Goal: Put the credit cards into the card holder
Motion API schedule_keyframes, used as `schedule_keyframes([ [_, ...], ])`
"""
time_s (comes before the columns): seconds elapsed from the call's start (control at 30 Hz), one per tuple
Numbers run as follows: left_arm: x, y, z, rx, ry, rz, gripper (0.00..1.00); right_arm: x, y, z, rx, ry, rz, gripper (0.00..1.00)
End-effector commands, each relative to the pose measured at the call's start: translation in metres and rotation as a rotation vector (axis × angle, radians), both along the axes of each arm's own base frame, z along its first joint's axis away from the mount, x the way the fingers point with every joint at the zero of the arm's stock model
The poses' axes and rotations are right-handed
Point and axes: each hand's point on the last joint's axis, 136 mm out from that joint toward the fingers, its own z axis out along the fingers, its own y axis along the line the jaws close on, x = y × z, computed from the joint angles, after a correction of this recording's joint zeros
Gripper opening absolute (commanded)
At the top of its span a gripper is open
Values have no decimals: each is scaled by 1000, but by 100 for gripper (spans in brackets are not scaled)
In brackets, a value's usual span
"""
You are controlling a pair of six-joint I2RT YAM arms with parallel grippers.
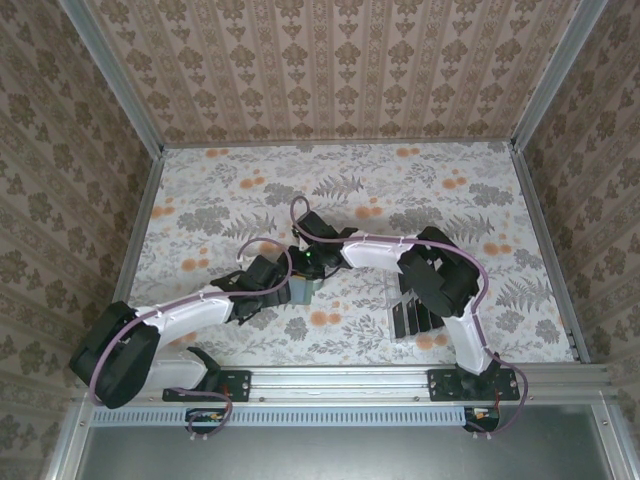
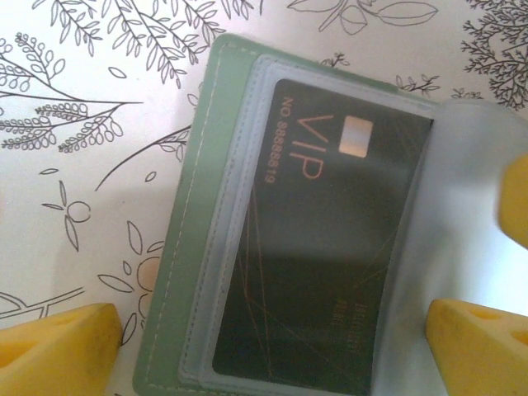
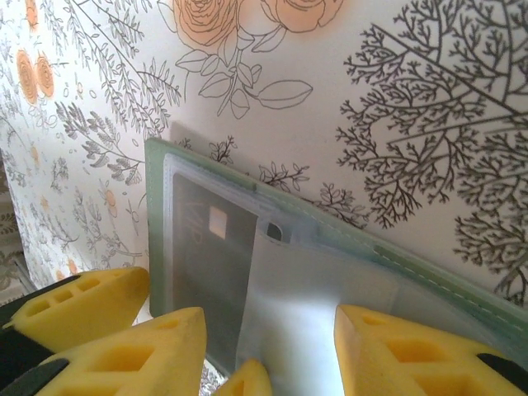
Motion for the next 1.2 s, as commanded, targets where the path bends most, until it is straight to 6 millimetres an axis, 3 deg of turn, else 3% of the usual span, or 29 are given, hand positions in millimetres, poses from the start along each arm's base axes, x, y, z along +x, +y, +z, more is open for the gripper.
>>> schedule_keyframes([
  [0.0, -6, 10, -11, 14, 31, 42, 97, 3, -4, 31, 55, -47, -34, 47],
  [0.23, -7, 13, -13, 11, 32, 51, 96, -2, -15, 24, 67, -37, -91, 48],
  [0.83, -8, 15, -11, 4, 23, 49, 96, -6, -3, -8, 54, 10, -96, 47],
  [1.17, -8, 15, -11, 4, 23, 46, 96, -6, 3, -13, 63, 20, -92, 47],
])
